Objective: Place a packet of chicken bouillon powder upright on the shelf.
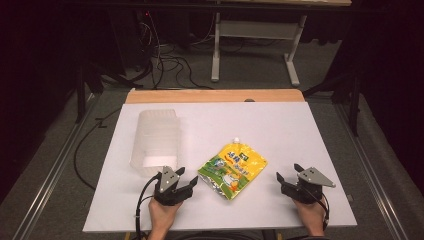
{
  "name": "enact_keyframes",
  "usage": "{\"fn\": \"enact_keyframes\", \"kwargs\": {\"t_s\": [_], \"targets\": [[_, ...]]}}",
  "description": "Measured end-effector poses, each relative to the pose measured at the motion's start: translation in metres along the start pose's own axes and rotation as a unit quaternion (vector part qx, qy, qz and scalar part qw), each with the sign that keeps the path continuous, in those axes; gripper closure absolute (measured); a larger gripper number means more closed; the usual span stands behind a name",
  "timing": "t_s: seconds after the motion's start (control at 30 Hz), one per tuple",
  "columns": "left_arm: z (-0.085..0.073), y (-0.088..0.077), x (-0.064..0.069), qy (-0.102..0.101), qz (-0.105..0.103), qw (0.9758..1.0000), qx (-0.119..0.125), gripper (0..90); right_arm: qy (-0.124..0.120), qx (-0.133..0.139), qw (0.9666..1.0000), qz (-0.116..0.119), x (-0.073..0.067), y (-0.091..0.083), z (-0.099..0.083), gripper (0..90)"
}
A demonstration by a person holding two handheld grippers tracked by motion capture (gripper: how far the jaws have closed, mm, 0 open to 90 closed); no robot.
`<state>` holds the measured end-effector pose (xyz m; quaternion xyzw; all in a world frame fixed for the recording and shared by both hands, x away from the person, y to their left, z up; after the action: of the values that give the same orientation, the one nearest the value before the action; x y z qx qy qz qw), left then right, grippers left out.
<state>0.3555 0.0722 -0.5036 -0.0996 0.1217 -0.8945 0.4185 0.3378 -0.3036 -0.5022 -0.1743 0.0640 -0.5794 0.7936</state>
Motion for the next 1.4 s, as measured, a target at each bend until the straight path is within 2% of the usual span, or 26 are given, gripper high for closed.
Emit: {"fn": "enact_keyframes", "kwargs": {"t_s": [0.07, 0.17, 0.33, 0.5, 0.67, 0.87, 1.07, 1.3, 1.4], "targets": [[0.001, 0.000, -0.001, -0.005, -0.001, 1.0000, 0.002, 41.7, 0.001, 0.000, 1.0000, 0.001, -0.001, 0.000, 0.000, 27.8], [0.002, 0.001, -0.001, -0.002, 0.004, 1.0000, 0.005, 41.8, -0.002, 0.000, 1.0000, -0.001, -0.001, -0.001, 0.000, 27.8], [0.003, 0.003, 0.002, 0.005, -0.003, 1.0000, -0.005, 41.8, -0.002, 0.000, 1.0000, -0.003, -0.001, 0.000, 0.000, 27.7], [0.006, 0.003, 0.002, 0.002, -0.005, 1.0000, -0.006, 41.7, -0.003, -0.003, 1.0000, -0.003, -0.001, 0.000, 0.000, 27.8], [0.018, 0.006, 0.004, 0.011, -0.011, 0.9998, -0.011, 41.3, -0.001, -0.003, 1.0000, -0.003, -0.001, 0.000, 0.000, 27.8], [0.026, 0.016, 0.009, 0.013, -0.021, 0.9993, -0.027, 41.4, -0.004, -0.002, 1.0000, -0.003, -0.001, 0.000, 0.000, 27.8], [0.034, 0.025, 0.015, 0.012, -0.027, 0.9990, -0.032, 40.8, -0.002, -0.002, 1.0000, -0.003, -0.001, 0.000, 0.000, 27.8], [0.043, 0.041, 0.024, 0.021, -0.035, 0.9976, -0.056, 39.8, -0.002, 0.000, 1.0000, -0.003, -0.001, -0.001, 0.000, 27.7], [0.049, 0.053, 0.029, 0.024, -0.040, 0.9966, -0.068, 38.4, -0.003, 0.002, 1.0000, -0.001, 0.000, -0.001, 0.000, 27.7]]}}
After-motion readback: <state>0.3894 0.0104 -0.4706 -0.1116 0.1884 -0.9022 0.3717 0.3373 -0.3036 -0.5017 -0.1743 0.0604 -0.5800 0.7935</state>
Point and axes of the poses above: each handheld gripper's, and its own axes: y roughly forward along the jaws, z roughly out of its top, x roughly to its right, the point moved 5 cm from there along y, roughly forward along the jaws, and after that the axes turned 8 degrees about x, right-handed, at the moved point
